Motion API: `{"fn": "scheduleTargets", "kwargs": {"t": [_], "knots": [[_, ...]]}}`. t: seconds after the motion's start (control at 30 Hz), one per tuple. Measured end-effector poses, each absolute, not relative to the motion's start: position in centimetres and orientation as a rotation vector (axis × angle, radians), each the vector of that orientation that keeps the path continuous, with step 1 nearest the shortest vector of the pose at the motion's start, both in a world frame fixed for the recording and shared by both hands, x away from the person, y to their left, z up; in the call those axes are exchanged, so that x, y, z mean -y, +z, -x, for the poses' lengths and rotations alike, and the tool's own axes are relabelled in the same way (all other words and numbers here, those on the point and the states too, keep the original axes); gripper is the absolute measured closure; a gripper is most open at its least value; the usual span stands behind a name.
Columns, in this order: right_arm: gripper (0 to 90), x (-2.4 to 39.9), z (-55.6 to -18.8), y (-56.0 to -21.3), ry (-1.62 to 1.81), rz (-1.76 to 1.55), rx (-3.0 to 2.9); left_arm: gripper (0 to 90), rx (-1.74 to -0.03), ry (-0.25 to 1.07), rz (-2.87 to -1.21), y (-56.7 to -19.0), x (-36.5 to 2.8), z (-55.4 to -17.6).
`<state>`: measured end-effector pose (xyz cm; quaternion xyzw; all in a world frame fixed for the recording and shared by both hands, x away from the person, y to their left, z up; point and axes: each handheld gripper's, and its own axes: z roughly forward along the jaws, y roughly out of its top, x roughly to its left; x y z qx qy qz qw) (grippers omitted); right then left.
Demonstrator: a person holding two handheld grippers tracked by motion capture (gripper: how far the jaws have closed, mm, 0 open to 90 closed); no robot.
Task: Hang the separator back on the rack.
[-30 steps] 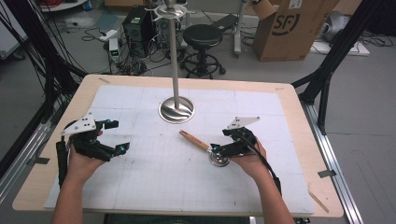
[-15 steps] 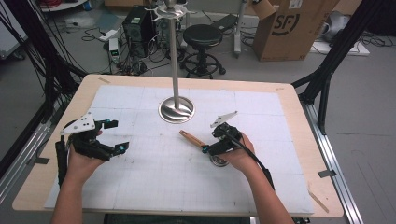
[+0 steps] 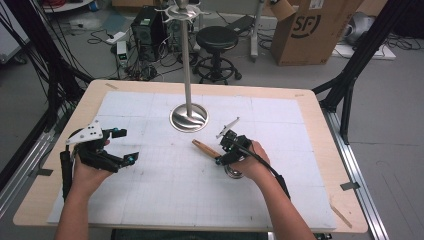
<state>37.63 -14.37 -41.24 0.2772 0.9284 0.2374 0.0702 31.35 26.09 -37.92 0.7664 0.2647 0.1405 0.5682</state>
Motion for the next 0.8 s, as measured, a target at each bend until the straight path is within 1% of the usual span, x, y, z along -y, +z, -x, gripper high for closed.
{"fn": "scheduleTargets", "kwargs": {"t": [0.2, 0.4, 0.7, 0.8], "knots": [[58.5, 13.4, -37.8, -41.4, 0.579, -0.799, -2.842, 1.8, -0.619, 0.330, -1.804, -37.9, -26.0, -31.4], [60.8, 13.1, -38.0, -41.4, 0.547, -0.797, -2.863, 1.7, -0.618, 0.327, -1.808, -38.0, -26.0, -31.4], [61.5, 12.4, -38.7, -41.2, 0.455, -0.824, -2.925, 1.7, -0.621, 0.325, -1.820, -38.1, -25.9, -31.4], [63.6, 12.4, -38.8, -41.2, 0.452, -0.831, -2.932, 1.8, -0.620, 0.326, -1.822, -38.1, -25.8, -31.4]]}}
